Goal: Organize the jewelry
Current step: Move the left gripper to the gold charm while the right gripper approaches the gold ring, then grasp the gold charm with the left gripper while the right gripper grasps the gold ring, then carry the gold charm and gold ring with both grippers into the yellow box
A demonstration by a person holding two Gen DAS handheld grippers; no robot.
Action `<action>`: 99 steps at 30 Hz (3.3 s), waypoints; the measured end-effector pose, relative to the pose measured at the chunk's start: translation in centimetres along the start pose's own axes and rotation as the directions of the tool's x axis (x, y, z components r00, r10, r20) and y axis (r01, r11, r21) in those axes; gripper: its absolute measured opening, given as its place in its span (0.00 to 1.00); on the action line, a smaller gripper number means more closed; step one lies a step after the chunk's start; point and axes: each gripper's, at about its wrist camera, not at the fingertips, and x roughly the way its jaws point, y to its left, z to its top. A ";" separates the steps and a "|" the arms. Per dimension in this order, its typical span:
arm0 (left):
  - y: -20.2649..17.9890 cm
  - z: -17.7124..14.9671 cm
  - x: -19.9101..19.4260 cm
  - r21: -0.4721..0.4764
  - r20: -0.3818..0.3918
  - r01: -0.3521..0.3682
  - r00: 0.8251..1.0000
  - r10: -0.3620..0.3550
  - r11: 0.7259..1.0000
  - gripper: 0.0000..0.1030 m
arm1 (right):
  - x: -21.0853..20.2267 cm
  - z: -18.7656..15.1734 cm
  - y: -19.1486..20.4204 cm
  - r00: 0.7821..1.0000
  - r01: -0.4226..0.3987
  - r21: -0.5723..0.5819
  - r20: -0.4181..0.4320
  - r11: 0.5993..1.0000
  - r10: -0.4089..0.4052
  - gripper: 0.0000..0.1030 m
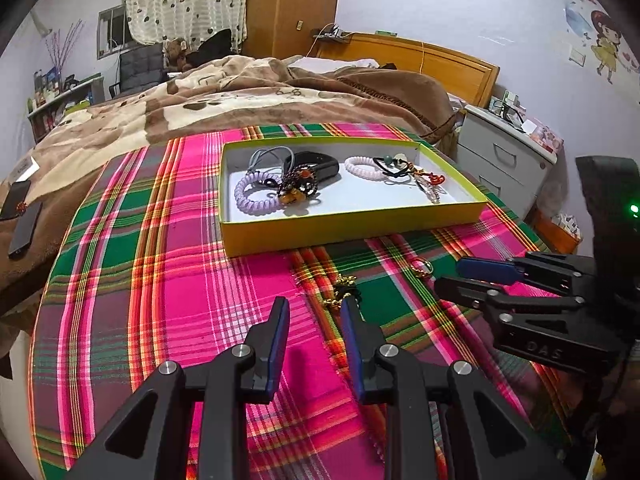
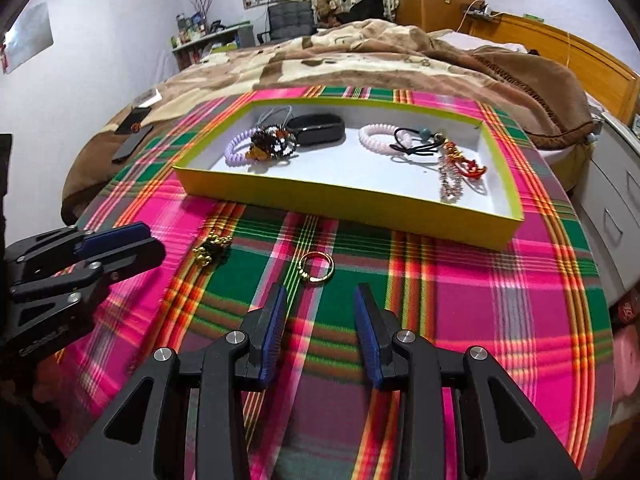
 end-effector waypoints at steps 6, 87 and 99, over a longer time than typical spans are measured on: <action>0.2 0.2 0.3 -0.004 -0.003 0.009 1.000 -0.009 1.000 0.25 | 1.3 1.0 0.3 1.000 -0.001 -0.028 -0.020 1.000 0.001 0.35; -3.2 0.2 2.6 0.128 -0.104 0.057 0.994 -0.043 0.990 0.22 | -4.5 -2.4 -1.9 0.998 0.019 0.087 0.061 0.996 -0.024 0.23; -3.6 -0.3 2.6 0.161 -0.106 0.027 0.994 -0.010 0.987 0.15 | -5.0 -2.3 -2.1 0.997 0.022 0.091 0.072 0.996 -0.029 0.23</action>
